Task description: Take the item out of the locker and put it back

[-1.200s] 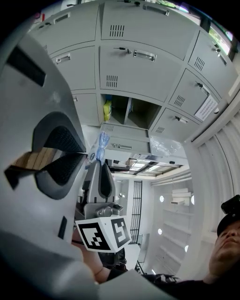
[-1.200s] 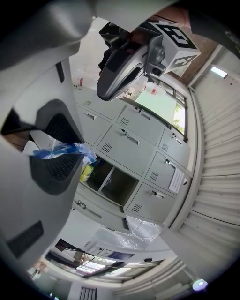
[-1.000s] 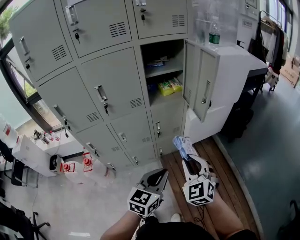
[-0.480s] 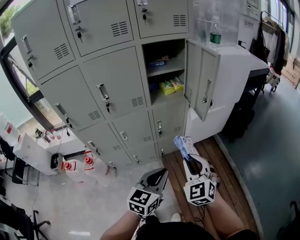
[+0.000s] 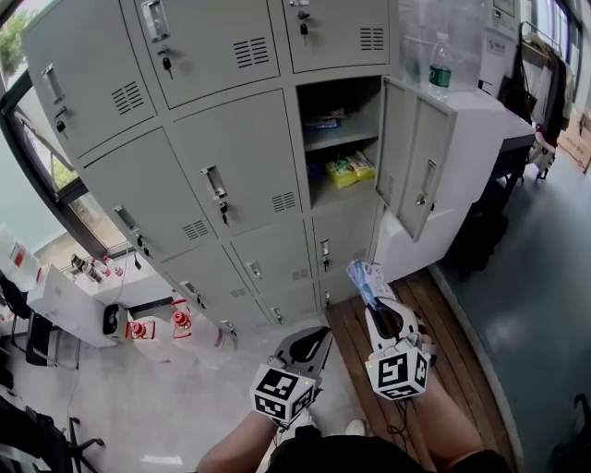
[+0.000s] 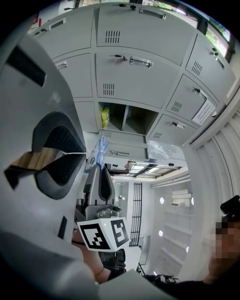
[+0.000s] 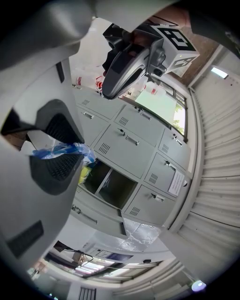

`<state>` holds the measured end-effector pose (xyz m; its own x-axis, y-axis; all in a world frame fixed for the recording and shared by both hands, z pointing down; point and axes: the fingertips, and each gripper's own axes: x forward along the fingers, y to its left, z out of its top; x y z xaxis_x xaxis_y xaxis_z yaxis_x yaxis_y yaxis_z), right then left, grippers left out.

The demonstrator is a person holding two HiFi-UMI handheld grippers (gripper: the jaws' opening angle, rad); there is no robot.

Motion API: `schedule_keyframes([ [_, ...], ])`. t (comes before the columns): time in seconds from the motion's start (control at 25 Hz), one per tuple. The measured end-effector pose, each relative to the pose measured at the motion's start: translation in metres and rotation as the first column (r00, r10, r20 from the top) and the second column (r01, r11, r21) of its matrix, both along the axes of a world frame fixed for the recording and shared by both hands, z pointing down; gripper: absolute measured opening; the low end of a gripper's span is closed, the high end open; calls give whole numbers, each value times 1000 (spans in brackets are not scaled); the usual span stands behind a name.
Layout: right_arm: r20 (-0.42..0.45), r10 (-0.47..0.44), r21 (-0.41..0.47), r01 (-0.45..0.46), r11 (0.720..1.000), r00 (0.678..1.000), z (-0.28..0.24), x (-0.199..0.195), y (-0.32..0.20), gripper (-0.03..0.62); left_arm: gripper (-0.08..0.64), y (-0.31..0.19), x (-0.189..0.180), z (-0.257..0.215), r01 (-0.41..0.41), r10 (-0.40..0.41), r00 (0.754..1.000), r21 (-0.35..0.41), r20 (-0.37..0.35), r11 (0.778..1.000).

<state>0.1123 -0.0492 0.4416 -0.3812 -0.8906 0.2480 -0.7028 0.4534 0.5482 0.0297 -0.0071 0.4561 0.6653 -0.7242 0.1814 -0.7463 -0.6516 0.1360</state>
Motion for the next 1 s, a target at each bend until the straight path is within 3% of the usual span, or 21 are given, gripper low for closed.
schedule_keyframes([
  [0.64, -25, 64, 31, -63, 998, 998, -11, -72, -86, 121, 21, -78, -76, -7, -71, 71, 997, 26, 5, 997],
  [1.0, -68, 96, 52, -92, 994, 993, -15, -92, -133, 121, 21, -115, -103, -15, -100, 100, 995, 50, 4, 994],
])
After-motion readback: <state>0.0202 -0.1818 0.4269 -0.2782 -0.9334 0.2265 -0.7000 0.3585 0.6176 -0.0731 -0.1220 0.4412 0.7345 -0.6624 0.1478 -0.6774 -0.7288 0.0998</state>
